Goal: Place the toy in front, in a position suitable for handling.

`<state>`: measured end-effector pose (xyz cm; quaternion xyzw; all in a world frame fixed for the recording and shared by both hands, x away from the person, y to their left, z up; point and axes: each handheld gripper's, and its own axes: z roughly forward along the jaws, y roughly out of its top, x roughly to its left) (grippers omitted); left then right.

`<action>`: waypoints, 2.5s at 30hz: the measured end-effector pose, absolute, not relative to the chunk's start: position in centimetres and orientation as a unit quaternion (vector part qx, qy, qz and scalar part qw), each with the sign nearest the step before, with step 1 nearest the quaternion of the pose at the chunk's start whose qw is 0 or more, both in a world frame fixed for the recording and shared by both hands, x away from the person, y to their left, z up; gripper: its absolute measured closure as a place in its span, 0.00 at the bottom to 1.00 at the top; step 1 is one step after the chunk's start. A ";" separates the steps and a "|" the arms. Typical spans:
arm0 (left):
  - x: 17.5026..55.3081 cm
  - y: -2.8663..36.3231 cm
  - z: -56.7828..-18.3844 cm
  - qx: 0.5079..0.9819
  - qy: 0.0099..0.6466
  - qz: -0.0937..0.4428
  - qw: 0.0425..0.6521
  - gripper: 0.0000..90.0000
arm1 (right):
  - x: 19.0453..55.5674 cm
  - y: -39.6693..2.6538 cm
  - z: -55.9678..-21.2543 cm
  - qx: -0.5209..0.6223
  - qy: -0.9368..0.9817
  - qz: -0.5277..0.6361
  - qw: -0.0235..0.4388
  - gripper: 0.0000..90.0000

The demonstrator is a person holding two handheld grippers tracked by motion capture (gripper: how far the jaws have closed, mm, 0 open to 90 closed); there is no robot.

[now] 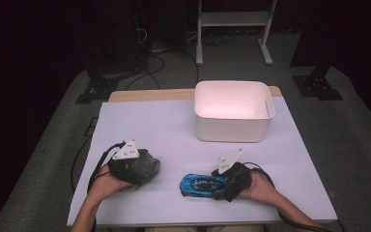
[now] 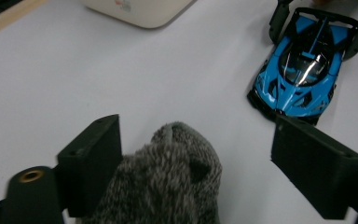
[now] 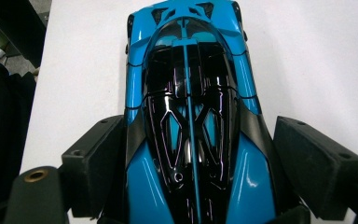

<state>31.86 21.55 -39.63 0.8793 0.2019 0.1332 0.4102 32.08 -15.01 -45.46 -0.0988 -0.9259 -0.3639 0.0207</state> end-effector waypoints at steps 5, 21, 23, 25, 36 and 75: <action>32.0 22.8 -39.8 0.886 0.201 0.129 0.397 0.26 | 32.1 -15.1 -45.5 -0.097 -0.925 -0.366 0.020 0.19; 32.5 25.1 -42.4 0.909 0.216 0.088 0.346 0.55 | 32.3 -15.2 -45.6 -0.098 -0.923 -0.372 0.026 0.19; 32.6 25.0 -42.7 0.909 0.215 0.085 0.346 0.59 | 32.2 -15.2 -45.6 -0.098 -0.923 -0.371 0.025 0.18; 32.6 25.0 -43.1 0.912 0.216 0.082 0.338 0.63 | 32.2 -15.2 -45.6 -0.104 -0.921 -0.374 0.030 0.18; 32.7 24.7 -43.6 0.920 0.211 0.094 0.318 0.81 | 31.7 -16.3 -44.9 -0.098 -0.926 -0.363 0.007 0.18; 32.2 8.2 -41.6 0.917 -0.009 -0.017 0.398 0.86 | 31.1 -17.0 -46.0 -0.085 -0.921 -0.379 -0.018 0.20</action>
